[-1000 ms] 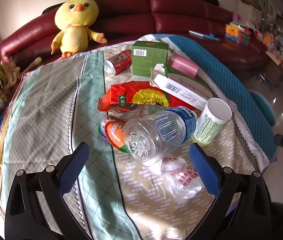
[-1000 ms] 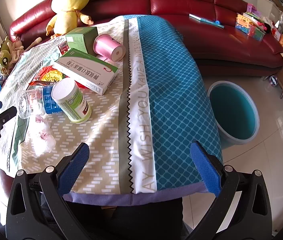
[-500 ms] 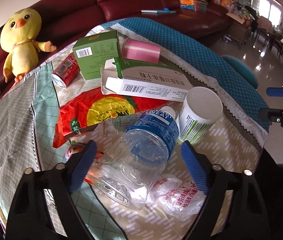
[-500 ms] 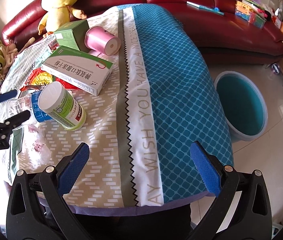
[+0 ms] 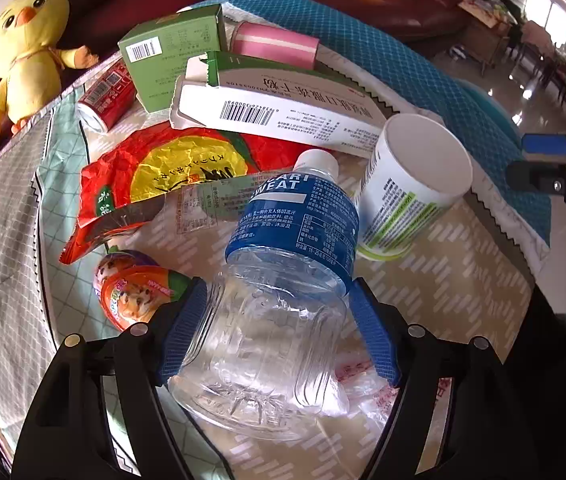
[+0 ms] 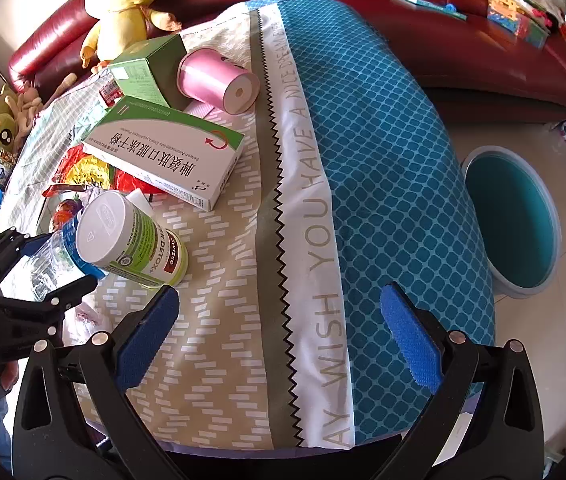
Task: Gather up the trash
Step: 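Grasp the clear water bottle with the left tool while the right tool grasps the white pill jar, then carry bottle and jar over the teal bin and open both tools to drop them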
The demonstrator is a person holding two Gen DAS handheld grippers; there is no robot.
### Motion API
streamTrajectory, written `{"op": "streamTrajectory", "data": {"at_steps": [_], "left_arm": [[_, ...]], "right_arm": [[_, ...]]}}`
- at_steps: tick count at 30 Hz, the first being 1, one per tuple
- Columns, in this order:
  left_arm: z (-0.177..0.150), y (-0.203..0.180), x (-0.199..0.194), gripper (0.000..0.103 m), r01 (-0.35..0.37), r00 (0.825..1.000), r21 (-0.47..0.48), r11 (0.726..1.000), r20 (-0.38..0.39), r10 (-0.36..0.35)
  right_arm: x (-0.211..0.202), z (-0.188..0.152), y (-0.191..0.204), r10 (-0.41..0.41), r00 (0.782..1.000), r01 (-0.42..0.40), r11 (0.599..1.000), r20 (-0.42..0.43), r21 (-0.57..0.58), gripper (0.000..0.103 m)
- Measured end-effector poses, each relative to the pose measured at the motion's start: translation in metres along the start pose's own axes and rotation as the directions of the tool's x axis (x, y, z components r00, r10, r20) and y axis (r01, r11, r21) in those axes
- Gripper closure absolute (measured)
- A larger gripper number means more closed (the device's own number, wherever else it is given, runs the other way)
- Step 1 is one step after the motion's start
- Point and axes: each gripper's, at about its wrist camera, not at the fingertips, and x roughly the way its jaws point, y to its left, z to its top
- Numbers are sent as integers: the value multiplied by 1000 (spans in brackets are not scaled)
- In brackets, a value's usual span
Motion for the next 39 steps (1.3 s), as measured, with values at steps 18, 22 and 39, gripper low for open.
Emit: {"op": "streamTrajectory", "data": {"at_steps": [18, 22, 39], "left_arm": [[-6, 36, -46, 35, 22, 985, -279, 960, 171, 27], [-23, 40, -36, 34, 46, 988, -325, 945, 152, 4], [-44, 33, -24, 34, 11, 995, -318, 948, 97, 21]], "right_arm": [[-11, 21, 18, 49, 999, -47, 995, 23, -88, 6], [-11, 13, 37, 100, 995, -97, 986, 19, -134, 6], [25, 25, 91, 193, 981, -195, 959, -27, -207, 54]]}}
